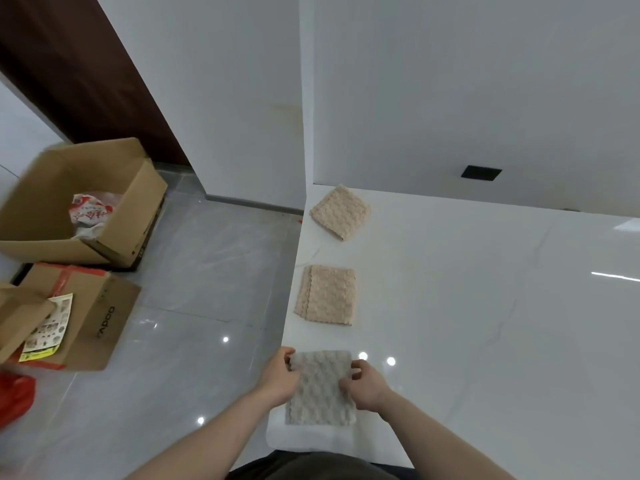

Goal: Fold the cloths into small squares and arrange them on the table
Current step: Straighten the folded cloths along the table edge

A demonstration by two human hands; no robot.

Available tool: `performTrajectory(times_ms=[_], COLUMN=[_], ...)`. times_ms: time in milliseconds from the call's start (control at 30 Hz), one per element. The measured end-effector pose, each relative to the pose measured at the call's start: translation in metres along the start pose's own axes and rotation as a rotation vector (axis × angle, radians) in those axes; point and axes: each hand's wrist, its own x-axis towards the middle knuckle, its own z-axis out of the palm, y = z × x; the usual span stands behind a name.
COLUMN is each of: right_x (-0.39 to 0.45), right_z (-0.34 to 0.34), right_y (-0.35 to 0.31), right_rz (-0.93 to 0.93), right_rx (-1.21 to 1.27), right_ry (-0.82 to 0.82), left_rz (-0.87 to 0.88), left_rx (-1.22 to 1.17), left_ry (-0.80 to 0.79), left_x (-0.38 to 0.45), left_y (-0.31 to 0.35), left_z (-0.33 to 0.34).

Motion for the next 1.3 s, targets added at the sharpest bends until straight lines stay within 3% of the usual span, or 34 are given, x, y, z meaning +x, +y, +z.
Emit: performTrajectory(times_ms=[133, 333, 467, 633, 833, 1000, 1300], right_x=[0.000, 0.012, 0.044, 0.072, 0.131, 0.168, 0.201], right_z=[-0.005, -0.044, -0.096, -0.148, -0.164, -0.158, -0.174], right_y=[-0.003, -0.015, -0.052, -0.133, -0.184, -0.174, -0.186], right_rz=[0.021, 0.050, -0.030, -0.165, -0.127, -0.073, -0.076], right_rx=[0.000, 0.005, -0.034, 0.004, 0.086, 0.100, 0.030], right_ry=[0.014, 0.048, 0.188, 0.346, 0.256, 0.200, 0.232], left_rz=[0.076, 0.010, 0.103, 0.213, 0.326, 0.348, 0.322], left_rx=[0.102, 0.312, 0.228, 0.183, 0.418, 0.544, 0.531], left_ry=[-0.032, -0.044, 0.121, 0.116, 0.100, 0.096, 0.037], left_x=[0.007, 0.035, 0.071, 0.120, 0.183, 0.221, 0.255], left_y=[0.014, 0.037, 0.103, 0.188, 0.242, 0.265, 0.261], left_z=[-0.012, -0.050, -0.080, -0.091, -0.086, -0.093, -0.092])
